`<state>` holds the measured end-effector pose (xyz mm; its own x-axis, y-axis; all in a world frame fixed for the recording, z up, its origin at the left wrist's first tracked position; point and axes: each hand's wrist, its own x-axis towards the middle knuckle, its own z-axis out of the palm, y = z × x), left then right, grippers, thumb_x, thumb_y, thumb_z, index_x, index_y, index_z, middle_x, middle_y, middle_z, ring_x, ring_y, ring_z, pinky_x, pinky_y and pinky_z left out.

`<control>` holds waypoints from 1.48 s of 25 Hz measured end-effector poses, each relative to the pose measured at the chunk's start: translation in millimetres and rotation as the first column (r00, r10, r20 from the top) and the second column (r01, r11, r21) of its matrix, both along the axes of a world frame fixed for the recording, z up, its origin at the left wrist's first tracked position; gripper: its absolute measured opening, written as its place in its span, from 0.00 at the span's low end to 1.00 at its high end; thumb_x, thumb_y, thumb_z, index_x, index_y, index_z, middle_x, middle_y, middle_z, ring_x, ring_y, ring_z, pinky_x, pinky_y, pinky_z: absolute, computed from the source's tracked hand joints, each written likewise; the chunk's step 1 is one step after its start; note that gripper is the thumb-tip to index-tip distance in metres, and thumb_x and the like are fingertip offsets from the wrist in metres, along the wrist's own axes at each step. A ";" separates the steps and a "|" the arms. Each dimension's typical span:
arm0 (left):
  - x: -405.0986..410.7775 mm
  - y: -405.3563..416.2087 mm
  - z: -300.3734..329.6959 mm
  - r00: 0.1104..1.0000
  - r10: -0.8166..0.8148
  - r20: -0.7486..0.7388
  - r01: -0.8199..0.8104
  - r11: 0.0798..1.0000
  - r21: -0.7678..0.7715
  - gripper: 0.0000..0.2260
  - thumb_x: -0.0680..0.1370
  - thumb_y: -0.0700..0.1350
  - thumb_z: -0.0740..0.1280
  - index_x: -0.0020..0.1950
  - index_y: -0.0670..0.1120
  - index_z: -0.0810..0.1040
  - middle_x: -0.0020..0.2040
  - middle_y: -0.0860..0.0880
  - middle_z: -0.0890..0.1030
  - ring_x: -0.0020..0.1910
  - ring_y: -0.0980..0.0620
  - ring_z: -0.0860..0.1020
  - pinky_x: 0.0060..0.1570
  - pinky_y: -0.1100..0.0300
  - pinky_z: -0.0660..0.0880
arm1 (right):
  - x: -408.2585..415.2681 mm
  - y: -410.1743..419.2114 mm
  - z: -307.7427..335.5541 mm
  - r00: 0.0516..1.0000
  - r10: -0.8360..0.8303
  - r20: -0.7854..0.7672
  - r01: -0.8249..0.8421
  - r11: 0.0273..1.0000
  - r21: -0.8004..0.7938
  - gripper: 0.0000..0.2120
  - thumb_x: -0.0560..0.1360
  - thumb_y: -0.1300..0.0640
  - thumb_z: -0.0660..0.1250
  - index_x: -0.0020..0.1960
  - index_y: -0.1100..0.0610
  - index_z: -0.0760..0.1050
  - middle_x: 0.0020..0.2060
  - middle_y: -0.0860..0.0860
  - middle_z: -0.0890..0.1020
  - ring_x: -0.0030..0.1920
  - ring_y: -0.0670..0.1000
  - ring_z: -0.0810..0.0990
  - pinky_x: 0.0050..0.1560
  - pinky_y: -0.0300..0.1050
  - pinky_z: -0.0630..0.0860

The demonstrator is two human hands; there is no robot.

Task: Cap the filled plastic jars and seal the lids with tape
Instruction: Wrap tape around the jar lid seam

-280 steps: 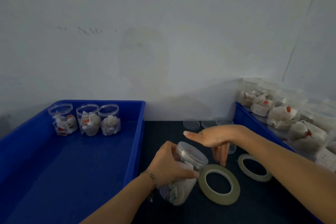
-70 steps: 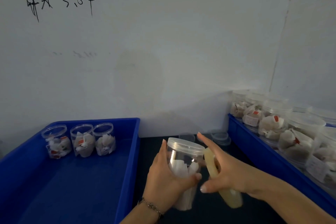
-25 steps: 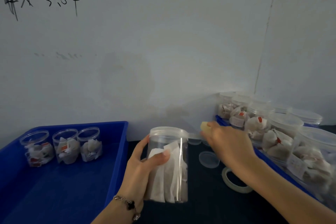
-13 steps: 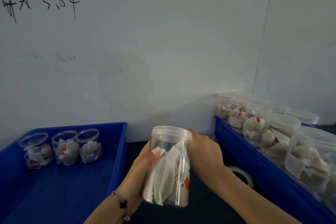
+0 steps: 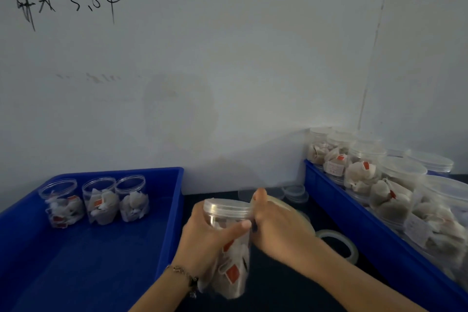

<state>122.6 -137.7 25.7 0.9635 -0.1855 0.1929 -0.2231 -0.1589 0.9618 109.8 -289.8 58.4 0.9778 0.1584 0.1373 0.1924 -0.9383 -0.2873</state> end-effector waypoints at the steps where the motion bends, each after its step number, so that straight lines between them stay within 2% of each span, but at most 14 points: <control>1: 0.0 4.6 -0.6 0.998 0.058 -0.020 -0.060 0.995 -0.074 0.38 0.52 0.64 0.76 0.57 0.49 0.72 0.49 0.47 0.82 0.44 0.52 0.82 0.39 0.60 0.78 | -1.4 -6.1 2.9 0.992 0.124 -0.031 -0.120 0.987 0.107 0.28 0.74 0.54 0.69 0.67 0.52 0.58 0.45 0.47 0.75 0.40 0.44 0.77 0.39 0.40 0.77; 3: 7.1 12.6 0.4 0.994 0.002 -0.108 -0.028 0.971 -0.238 0.35 0.55 0.62 0.78 0.55 0.47 0.75 0.45 0.44 0.84 0.42 0.47 0.84 0.37 0.58 0.78 | -4.3 -17.5 12.3 0.941 0.298 -0.159 -0.211 0.887 0.410 0.42 0.71 0.53 0.73 0.74 0.44 0.49 0.48 0.44 0.77 0.42 0.43 0.80 0.40 0.34 0.75; 5: 14.1 19.5 2.1 0.972 -0.145 -0.186 0.087 0.954 -0.286 0.33 0.57 0.59 0.77 0.57 0.45 0.76 0.46 0.43 0.84 0.44 0.44 0.83 0.37 0.57 0.79 | -6.1 -25.0 13.2 0.945 0.305 -0.117 -0.211 0.843 0.495 0.45 0.71 0.48 0.72 0.73 0.33 0.42 0.48 0.39 0.78 0.40 0.41 0.81 0.37 0.34 0.75; 7: 13.2 22.4 2.3 0.945 -0.211 -0.251 0.131 0.945 -0.300 0.30 0.60 0.57 0.73 0.58 0.45 0.75 0.46 0.43 0.84 0.45 0.43 0.83 0.38 0.55 0.79 | -7.7 -33.5 6.3 0.973 0.189 0.132 -0.222 0.921 0.319 0.36 0.72 0.44 0.70 0.70 0.29 0.50 0.39 0.36 0.77 0.37 0.37 0.78 0.33 0.33 0.72; 9: 13.6 22.0 1.8 0.954 -0.176 -0.242 0.101 0.951 -0.292 0.31 0.59 0.54 0.76 0.58 0.43 0.76 0.44 0.43 0.84 0.43 0.44 0.83 0.38 0.54 0.79 | -8.4 -45.4 4.7 0.922 0.139 0.360 -0.205 0.967 0.151 0.23 0.73 0.45 0.68 0.64 0.35 0.62 0.32 0.34 0.74 0.38 0.32 0.75 0.34 0.30 0.71; 11: 12.7 22.1 5.3 0.972 -0.123 -0.202 0.062 0.957 -0.284 0.37 0.53 0.55 0.80 0.56 0.41 0.76 0.42 0.43 0.84 0.40 0.44 0.83 0.37 0.54 0.78 | -7.9 -53.7 10.6 0.911 0.142 0.388 -0.161 0.987 0.016 0.17 0.75 0.43 0.65 0.63 0.38 0.67 0.34 0.31 0.73 0.37 0.31 0.74 0.33 0.27 0.69; 16: -2.4 15.9 14.2 0.973 -0.210 -0.098 0.172 0.939 -0.299 0.48 0.42 0.66 0.78 0.54 0.40 0.77 0.44 0.41 0.84 0.41 0.43 0.83 0.38 0.54 0.79 | 2.7 -54.4 12.3 0.942 0.128 0.310 -0.009 0.933 -0.359 0.14 0.79 0.46 0.57 0.63 0.47 0.69 0.49 0.47 0.82 0.43 0.49 0.81 0.35 0.41 0.66; 21: -11.3 12.9 18.1 0.926 -0.361 -0.112 0.293 0.873 -0.389 0.31 0.44 0.59 0.79 0.41 0.44 0.84 0.37 0.43 0.84 0.33 0.47 0.83 0.30 0.60 0.78 | 11.1 -31.6 6.1 0.942 0.114 0.314 -0.004 0.944 -0.331 0.08 0.78 0.56 0.57 0.56 0.51 0.69 0.46 0.51 0.82 0.42 0.55 0.81 0.34 0.44 0.68; 24: -10.6 11.0 13.7 0.921 -0.370 -0.124 0.287 0.857 -0.427 0.24 0.59 0.53 0.72 0.52 0.46 0.79 0.41 0.44 0.85 0.38 0.48 0.84 0.33 0.59 0.79 | 17.7 -18.8 6.8 0.964 0.017 0.265 0.046 0.971 -0.233 0.05 0.78 0.57 0.55 0.53 0.51 0.67 0.45 0.50 0.79 0.41 0.56 0.79 0.35 0.46 0.73; 27: -12.0 5.5 5.4 0.935 -0.337 -0.111 0.277 0.889 -0.365 0.28 0.65 0.57 0.71 0.60 0.44 0.74 0.49 0.44 0.84 0.47 0.46 0.83 0.43 0.56 0.78 | 17.6 -15.9 4.3 0.969 -0.082 0.235 0.135 0.967 -0.218 0.06 0.80 0.54 0.55 0.55 0.53 0.67 0.37 0.48 0.74 0.33 0.49 0.72 0.28 0.41 0.63; 30: -15.7 -0.7 5.5 0.933 -0.337 -0.122 0.295 0.915 -0.274 0.51 0.46 0.70 0.74 0.64 0.53 0.62 0.60 0.48 0.74 0.55 0.49 0.78 0.44 0.62 0.77 | 8.0 -18.2 -1.0 0.941 -0.162 0.298 0.234 0.945 -0.227 0.09 0.79 0.57 0.55 0.59 0.52 0.66 0.36 0.47 0.72 0.33 0.48 0.71 0.29 0.42 0.59; 33: -8.4 -1.1 0.4 0.970 -0.243 -0.002 0.241 0.960 -0.141 0.48 0.58 0.67 0.71 0.70 0.56 0.51 0.61 0.53 0.70 0.55 0.56 0.76 0.43 0.69 0.76 | 7.3 -26.4 -8.9 0.960 -0.185 0.212 0.238 0.936 -0.259 0.23 0.79 0.55 0.58 0.71 0.47 0.54 0.46 0.51 0.78 0.33 0.49 0.72 0.28 0.42 0.63; 35: -7.2 -0.8 -3.6 0.963 -0.270 0.003 0.270 0.963 0.009 0.45 0.62 0.64 0.70 0.73 0.61 0.50 0.63 0.54 0.70 0.57 0.59 0.75 0.47 0.69 0.76 | 10.3 -28.7 -20.6 0.990 -0.101 0.102 0.125 0.957 -0.262 0.35 0.78 0.53 0.62 0.73 0.40 0.41 0.54 0.53 0.78 0.41 0.51 0.77 0.37 0.46 0.75; 37: -4.8 -5.2 -14.8 0.957 -0.286 -0.042 0.286 0.916 0.280 0.52 0.58 0.69 0.72 0.75 0.57 0.49 0.66 0.55 0.68 0.61 0.58 0.72 0.57 0.65 0.73 | 9.7 -22.2 -35.2 1.000 0.021 -0.015 -0.024 0.970 -0.241 0.41 0.77 0.52 0.64 0.73 0.37 0.35 0.62 0.54 0.74 0.56 0.55 0.78 0.53 0.52 0.75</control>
